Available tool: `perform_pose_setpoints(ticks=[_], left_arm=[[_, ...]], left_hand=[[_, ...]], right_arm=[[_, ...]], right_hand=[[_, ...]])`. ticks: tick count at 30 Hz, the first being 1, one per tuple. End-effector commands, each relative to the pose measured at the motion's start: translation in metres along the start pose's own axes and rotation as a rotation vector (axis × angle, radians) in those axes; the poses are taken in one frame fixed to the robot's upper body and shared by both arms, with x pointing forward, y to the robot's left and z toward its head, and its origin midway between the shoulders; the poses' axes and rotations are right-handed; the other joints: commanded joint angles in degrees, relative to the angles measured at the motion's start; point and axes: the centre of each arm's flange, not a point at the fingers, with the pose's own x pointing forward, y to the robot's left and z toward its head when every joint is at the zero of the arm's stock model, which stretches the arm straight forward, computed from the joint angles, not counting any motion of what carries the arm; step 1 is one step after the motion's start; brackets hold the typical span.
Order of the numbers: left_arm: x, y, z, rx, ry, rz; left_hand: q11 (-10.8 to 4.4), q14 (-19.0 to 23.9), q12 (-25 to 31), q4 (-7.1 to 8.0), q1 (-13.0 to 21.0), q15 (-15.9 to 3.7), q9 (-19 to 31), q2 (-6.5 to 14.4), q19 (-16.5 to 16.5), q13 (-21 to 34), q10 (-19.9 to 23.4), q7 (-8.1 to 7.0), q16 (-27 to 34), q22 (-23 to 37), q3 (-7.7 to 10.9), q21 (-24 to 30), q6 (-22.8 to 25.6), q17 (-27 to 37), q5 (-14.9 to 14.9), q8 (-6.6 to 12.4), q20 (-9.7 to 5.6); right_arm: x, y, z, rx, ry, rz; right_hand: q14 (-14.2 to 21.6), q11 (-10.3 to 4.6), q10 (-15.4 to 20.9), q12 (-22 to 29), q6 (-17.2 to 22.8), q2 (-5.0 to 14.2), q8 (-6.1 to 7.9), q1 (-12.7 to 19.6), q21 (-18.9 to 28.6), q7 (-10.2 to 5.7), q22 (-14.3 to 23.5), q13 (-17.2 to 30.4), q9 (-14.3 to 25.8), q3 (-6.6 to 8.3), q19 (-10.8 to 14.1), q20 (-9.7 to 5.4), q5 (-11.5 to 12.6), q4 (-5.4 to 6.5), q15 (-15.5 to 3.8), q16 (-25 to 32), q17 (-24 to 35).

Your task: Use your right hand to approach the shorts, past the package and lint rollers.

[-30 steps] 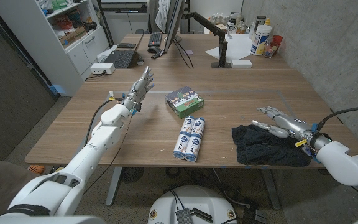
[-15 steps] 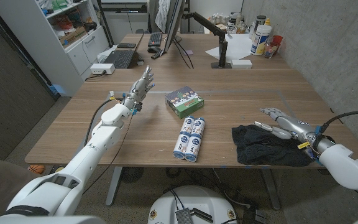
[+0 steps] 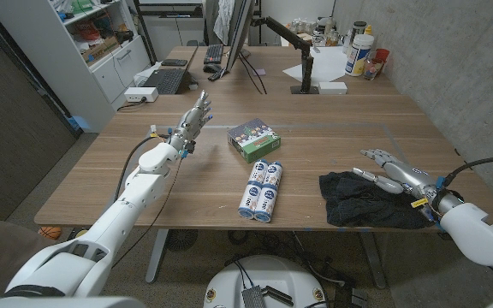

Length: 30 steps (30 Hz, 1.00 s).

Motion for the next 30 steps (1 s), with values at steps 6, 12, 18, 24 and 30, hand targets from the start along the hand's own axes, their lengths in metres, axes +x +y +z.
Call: perform_pose_setpoints(ticks=[6, 12, 18, 24, 30], left_arm=[[0.0, 0.004, 0.002, 0.005, 0.001, -0.001], [0.003, 0.003, 0.002, 0.004, 0.003, -0.006], [0.004, 0.001, 0.002, 0.009, 0.005, -0.014], [0.005, 0.0, 0.002, 0.012, 0.007, -0.016], [0.003, 0.001, 0.003, 0.017, 0.009, -0.013]], left_hand=[[-0.23, -3.4, 0.3, -0.03, 0.4, 0.09, 0.1, -0.1, -0.3, 0.1, 0.1, 0.09, 0.4, 0.2, 0.39, 0.3, -0.1, 0.3, -0.1, 0.27, 0.33], [0.0, -3.4, 0.3, -0.03, 0.4, 0.12, 0.1, -0.1, -0.3, 0.1, 0.1, 0.05, 0.4, 0.2, 0.4, 0.3, 0.0, 0.3, -0.1, 0.28, 0.33], [-0.23, -3.4, 0.3, -0.03, 0.4, 0.18, 0.1, -0.1, -0.3, 0.1, 0.1, -0.69, 0.4, 0.2, 0.41, 0.3, 0.4, 0.3, -0.1, 0.45, 0.33], [0.04, -3.5, 0.4, -0.03, 0.4, 0.19, 0.1, -0.1, -0.3, 0.1, 0.2, -0.28, 0.4, 0.2, 0.42, 0.3, 0.6, 0.3, -0.1, 0.47, 0.33], [0.06, -3.5, 0.4, -0.03, 0.4, 0.22, 0.1, -0.1, -0.3, 0.1, 0.3, -0.06, 0.4, 0.2, 0.42, 0.3, 0.5, 0.3, -0.1, 0.44, 0.33]], right_arm=[[-0.001, 0.008, 0.003, 0.022, 0.015, -0.007], [-0.003, 0.009, 0.003, 0.026, 0.024, -0.01], [-0.006, 0.013, 0.001, 0.033, 0.036, -0.008], [-0.007, 0.015, 0.001, 0.027, 0.034, -0.011], [-0.007, 0.02, 0.002, 0.026, 0.031, -0.004]], right_hand=[[-3.1, 0.01, -0.4, 0.0, -0.3, -0.4, -0.09, 0.5, -0.1, -0.42, 0.2, 0.3, 0.3, -0.47, -0.4, 0.43, -0.3, -0.08, 0.0, 0.3, 0.3], [-3.1, -0.01, -0.4, 0.0, -0.3, -0.39, -0.07, 0.5, -0.1, -0.39, 0.2, 0.3, 0.3, -0.49, -0.4, 0.44, -0.3, -0.08, 0.02, 0.3, 0.3], [-4.1, 0.13, -0.8, -0.1, -0.4, -0.35, -0.08, 0.5, -0.2, -0.38, 0.2, 0.3, 0.3, -0.51, -0.8, 0.34, -0.3, -0.07, 0.09, -0.1, 0.4], [-4.3, 0.0, -1.1, -0.2, -0.4, -0.3, -0.09, 0.5, -0.2, -0.39, 0.2, 0.3, 0.3, -0.52, -1.0, 0.32, -0.3, -0.06, 0.21, -0.1, 0.4], [-4.5, -0.05, -1.6, -0.3, -2.4, -0.2, -0.71, 0.5, -0.2, -0.46, 0.2, 0.3, 0.3, -0.52, -1.1, 0.33, -0.3, -0.08, 0.2, 0.0, 0.4]])
